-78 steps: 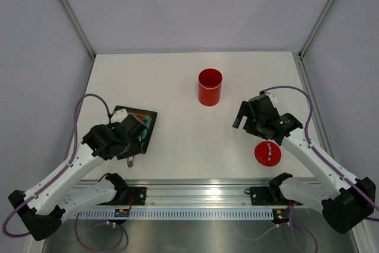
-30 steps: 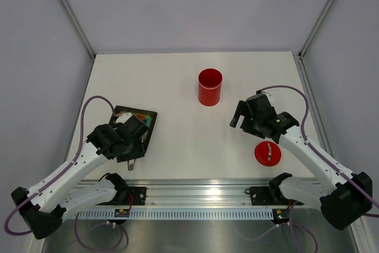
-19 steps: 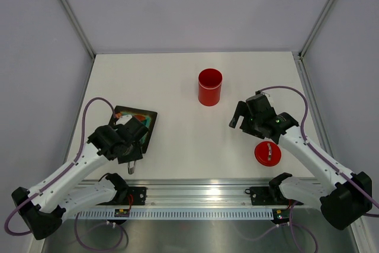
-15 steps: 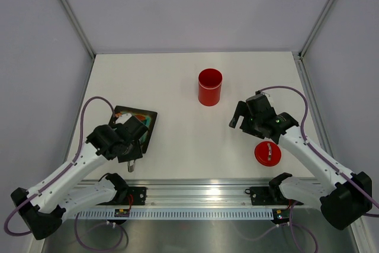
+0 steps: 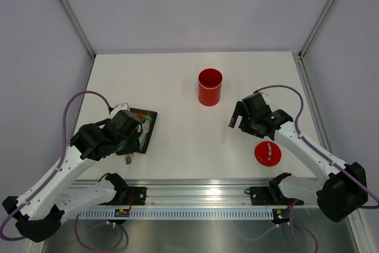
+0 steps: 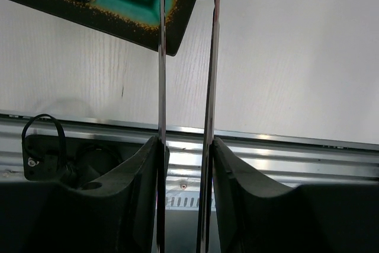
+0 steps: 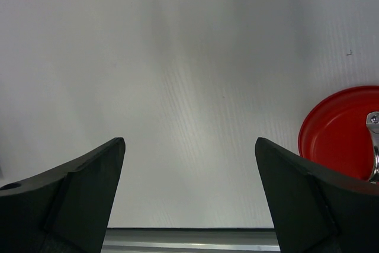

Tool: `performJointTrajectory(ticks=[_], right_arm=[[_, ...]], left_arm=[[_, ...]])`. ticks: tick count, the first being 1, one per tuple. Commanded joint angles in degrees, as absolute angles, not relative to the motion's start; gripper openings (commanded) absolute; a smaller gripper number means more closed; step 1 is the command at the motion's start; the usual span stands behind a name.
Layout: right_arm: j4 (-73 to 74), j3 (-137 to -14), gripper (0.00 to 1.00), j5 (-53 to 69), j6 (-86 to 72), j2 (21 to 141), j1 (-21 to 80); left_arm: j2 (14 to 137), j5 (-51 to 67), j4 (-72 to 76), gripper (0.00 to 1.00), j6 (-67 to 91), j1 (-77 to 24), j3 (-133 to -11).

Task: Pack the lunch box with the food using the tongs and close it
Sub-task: Pick up the fake food from the plate, then move the packing box to the center of the board.

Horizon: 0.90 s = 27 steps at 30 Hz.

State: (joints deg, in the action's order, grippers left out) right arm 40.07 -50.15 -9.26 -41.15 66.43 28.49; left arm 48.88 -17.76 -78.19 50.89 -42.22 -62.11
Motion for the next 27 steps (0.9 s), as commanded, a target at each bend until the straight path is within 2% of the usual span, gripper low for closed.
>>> performJointTrajectory(ticks=[1, 3, 6, 9, 11, 17, 22, 27], right_arm=[[38.0, -52.9, 1.0, -14.8, -40.4, 66.1, 27.9], [35.3, -54.0, 0.97, -13.6, -38.2, 67.7, 25.5], [32.3, -58.0, 0.88, -8.1, -36.5, 73.7, 19.1], [30.2, -63.4, 0.74, -3.6, -35.8, 81.3, 15.1], [27.9, -66.9, 0.7, 1.7, -36.5, 87.1, 11.8], [26.5, -82.5, 0.79, 10.2, -41.5, 103.8, 7.8], [28.6, -93.8, 0.8, 11.6, -46.2, 116.5, 7.8], [28.5, -100.8, 0.8, 14.6, -48.9, 122.2, 10.4]], left_arm=[[47.7, -17.2, -84.1, 0.0, 47.8, -42.1, -65.8], [48.9, -17.8, -81.9, 0.0, 47.1, -42.0, -66.9], [51.4, -19.9, -79.5, 0.0, 45.3, -42.1, -70.0], [52.7, -20.5, -75.9, 0.0, 42.8, -42.1, -72.4], [53.5, -20.7, -73.7, 0.0, 40.3, -42.1, -73.6], [56.5, -19.3, -69.8, 0.0, 36.1, -42.0, -77.4], [57.3, -18.7, -67.9, 0.0, 34.7, -42.1, -79.5], [57.5, -19.9, -66.9, 0.0, 34.7, -42.1, -80.4]])
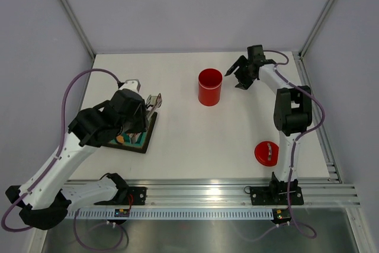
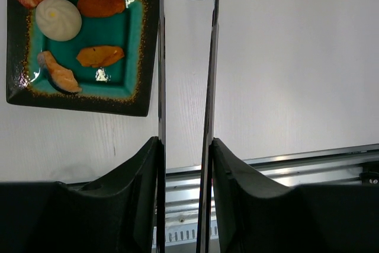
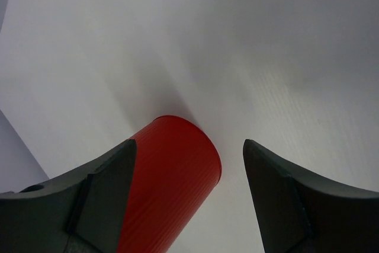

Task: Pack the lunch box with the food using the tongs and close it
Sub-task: Move the packing box to the center of the board, then place the fake food in the packing box.

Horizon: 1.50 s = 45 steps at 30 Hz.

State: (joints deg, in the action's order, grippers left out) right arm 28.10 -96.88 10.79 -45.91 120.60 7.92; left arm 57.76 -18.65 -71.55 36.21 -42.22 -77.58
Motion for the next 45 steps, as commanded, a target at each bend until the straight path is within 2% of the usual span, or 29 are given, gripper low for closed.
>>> performJointTrajectory(ticks=[1, 14, 20, 25, 31, 45], right_arm=[[28.7, -101.6, 0.81, 14.2, -49.0, 122.7, 11.4], [19.2, -94.2, 0.81, 15.3, -60.3, 120.3, 23.1], [19.2, -93.3, 0.82, 14.3, -59.4, 119.1, 23.6], [24.9, -95.4, 0.83, 12.4, -57.0, 118.0, 23.5], [18.9, -87.8, 0.82, 13.5, -58.3, 116.1, 24.4], [20.6, -86.7, 0.84, 10.6, -55.7, 113.3, 26.5]], left_arm=[[57.3, -20.2, -66.4, 0.0, 34.7, -42.1, -80.7], [59.9, -19.4, -64.3, 0.0, 34.7, -42.1, -82.5], [61.1, -17.9, -62.6, 0.0, 34.7, -42.0, -82.5], [62.8, -17.2, -59.8, 0.0, 34.3, -42.1, -82.7], [66.4, -14.1, -56.3, 0.0, 32.9, -42.0, -84.2], [72.1, -15.1, -53.4, 0.0, 31.6, -42.1, -86.7]])
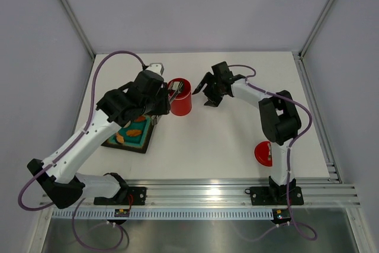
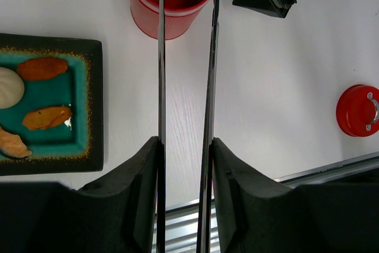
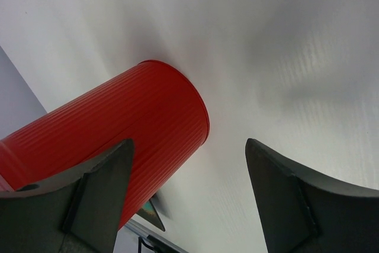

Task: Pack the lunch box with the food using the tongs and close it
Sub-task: Place the fake food in the packing box.

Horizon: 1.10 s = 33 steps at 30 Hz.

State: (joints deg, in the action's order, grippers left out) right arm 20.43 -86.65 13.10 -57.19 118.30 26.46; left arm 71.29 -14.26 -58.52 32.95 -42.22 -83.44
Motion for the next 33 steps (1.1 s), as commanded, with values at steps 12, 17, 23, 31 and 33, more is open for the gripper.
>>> performJointTrajectory(ticks=[12, 17, 23, 31, 33], right_arm=[[19.7, -70.0, 0.87, 4.2, -51.4, 99.7, 23.9], [21.3, -64.3, 0.88, 1.6, -49.1, 95.3, 23.9], [20.7, -61.9, 0.88, 1.8, -49.4, 94.0, 23.9], [20.7, -62.7, 0.88, 2.4, -49.3, 94.7, 23.9], [20.7, -62.9, 0.88, 2.5, -49.1, 94.9, 23.9]], left_arm=[[75.4, -19.5, -51.2, 0.03, 30.2, -42.1, -83.1], [76.6, -19.3, -51.4, 0.1, 30.3, -42.0, -83.0], [77.2, -19.2, -51.2, 0.19, 30.4, -42.0, -82.6], [77.7, -20.5, -52.1, 0.32, 30.6, -42.1, -82.5], [77.7, -20.7, -52.2, 0.33, 30.7, -42.0, -82.7]])
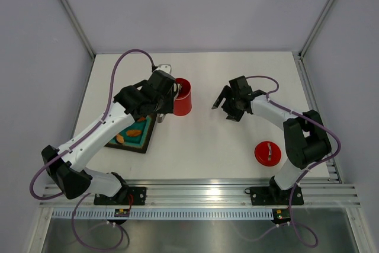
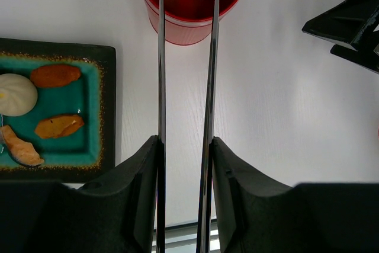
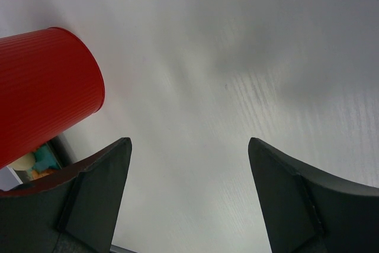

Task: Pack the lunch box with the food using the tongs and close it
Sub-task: Place the fake food in the packing box.

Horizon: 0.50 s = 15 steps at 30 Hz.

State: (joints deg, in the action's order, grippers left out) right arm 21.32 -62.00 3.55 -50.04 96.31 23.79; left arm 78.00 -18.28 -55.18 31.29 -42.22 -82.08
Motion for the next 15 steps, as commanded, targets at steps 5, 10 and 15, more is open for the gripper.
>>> performJointTrajectory(ticks=[5, 10, 15], right_arm=[[20.7, -62.5, 0.88, 2.5, -49.2, 95.1, 23.9], [20.7, -62.6, 0.88, 2.6, -49.1, 95.3, 23.8], [20.9, -62.6, 0.88, 2.5, -48.9, 95.4, 23.9]], left_arm=[[77.3, -20.3, -51.9, 0.39, 30.7, -42.0, -82.4], [77.3, -20.0, -51.7, 0.39, 30.6, -42.1, -82.0], [77.3, -19.5, -51.4, 0.4, 30.5, -42.1, -81.6]])
